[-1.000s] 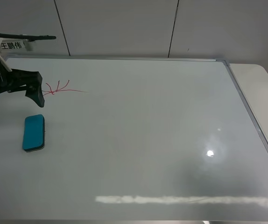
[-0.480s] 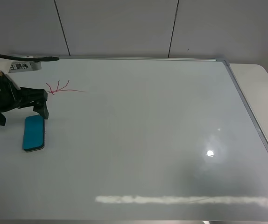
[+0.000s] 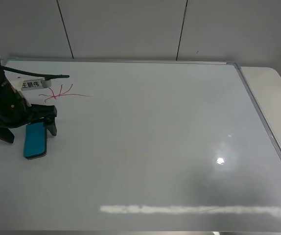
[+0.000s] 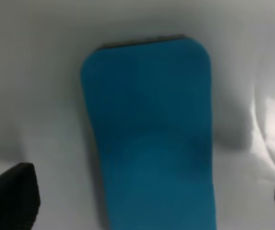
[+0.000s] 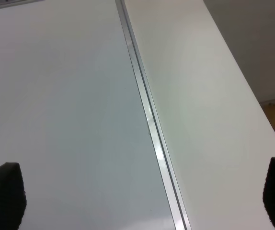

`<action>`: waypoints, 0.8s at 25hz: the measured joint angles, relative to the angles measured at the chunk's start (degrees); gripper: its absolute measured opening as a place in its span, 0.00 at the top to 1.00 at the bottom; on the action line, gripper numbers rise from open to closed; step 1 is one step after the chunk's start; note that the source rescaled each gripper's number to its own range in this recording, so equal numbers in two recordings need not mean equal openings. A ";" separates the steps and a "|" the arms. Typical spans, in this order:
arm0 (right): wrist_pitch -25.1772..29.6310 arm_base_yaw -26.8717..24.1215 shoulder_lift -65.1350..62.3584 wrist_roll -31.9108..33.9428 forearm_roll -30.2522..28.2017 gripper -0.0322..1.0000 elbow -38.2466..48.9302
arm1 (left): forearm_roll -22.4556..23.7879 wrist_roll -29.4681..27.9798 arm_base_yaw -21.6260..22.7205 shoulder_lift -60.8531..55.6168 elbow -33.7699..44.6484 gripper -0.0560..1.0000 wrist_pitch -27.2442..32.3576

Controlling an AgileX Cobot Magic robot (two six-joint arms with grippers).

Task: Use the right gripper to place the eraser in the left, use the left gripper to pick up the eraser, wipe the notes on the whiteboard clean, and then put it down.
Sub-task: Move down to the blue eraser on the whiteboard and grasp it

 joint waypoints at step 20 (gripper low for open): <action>0.00 0.00 0.00 0.00 0.00 0.00 0.00 | 0.00 -0.06 0.00 1.00 0.00 0.00 -3.38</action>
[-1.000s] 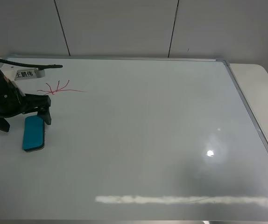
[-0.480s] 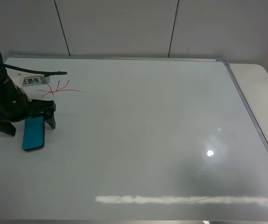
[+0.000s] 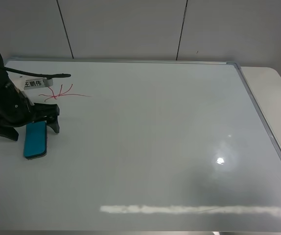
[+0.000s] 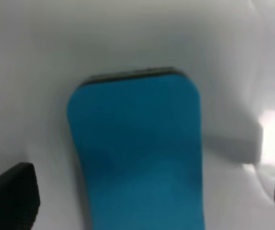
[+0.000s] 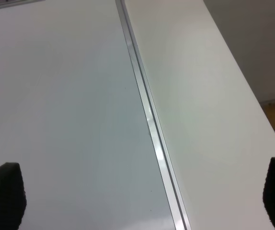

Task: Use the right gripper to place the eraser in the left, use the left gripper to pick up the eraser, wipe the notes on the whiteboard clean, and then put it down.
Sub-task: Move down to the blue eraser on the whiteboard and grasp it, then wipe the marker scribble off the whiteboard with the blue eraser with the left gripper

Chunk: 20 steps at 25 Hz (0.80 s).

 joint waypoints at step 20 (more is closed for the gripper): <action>0.00 0.00 0.00 0.00 0.00 0.00 0.00 | 0.74 1.37 0.01 0.04 -3.83 0.92 4.73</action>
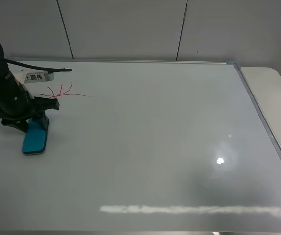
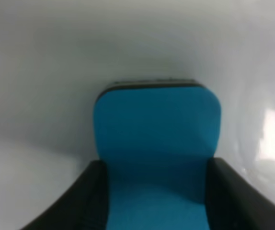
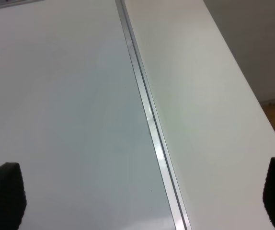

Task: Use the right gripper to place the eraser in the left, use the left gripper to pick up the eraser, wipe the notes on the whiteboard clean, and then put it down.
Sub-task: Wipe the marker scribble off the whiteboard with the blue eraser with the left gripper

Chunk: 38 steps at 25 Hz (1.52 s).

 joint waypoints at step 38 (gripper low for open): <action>0.00 0.00 0.00 0.00 0.00 0.00 0.00 | -4.41 18.37 14.03 27.39 -44.13 0.92 16.90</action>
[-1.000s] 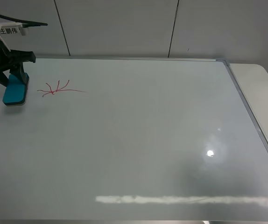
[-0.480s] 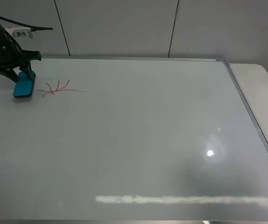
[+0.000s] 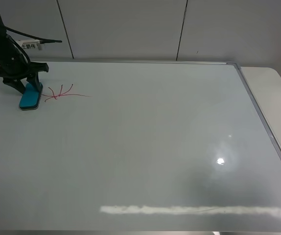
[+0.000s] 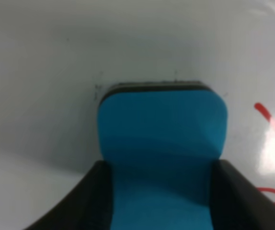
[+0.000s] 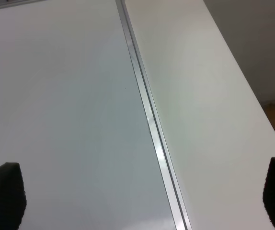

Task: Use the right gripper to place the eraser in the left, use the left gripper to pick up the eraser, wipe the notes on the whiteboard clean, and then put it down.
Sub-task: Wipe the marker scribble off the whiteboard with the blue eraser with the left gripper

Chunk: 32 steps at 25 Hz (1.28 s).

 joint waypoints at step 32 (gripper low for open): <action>0.00 0.00 0.00 0.00 0.00 0.00 0.00 | -5.85 0.98 -15.89 0.82 -0.06 0.92 -3.73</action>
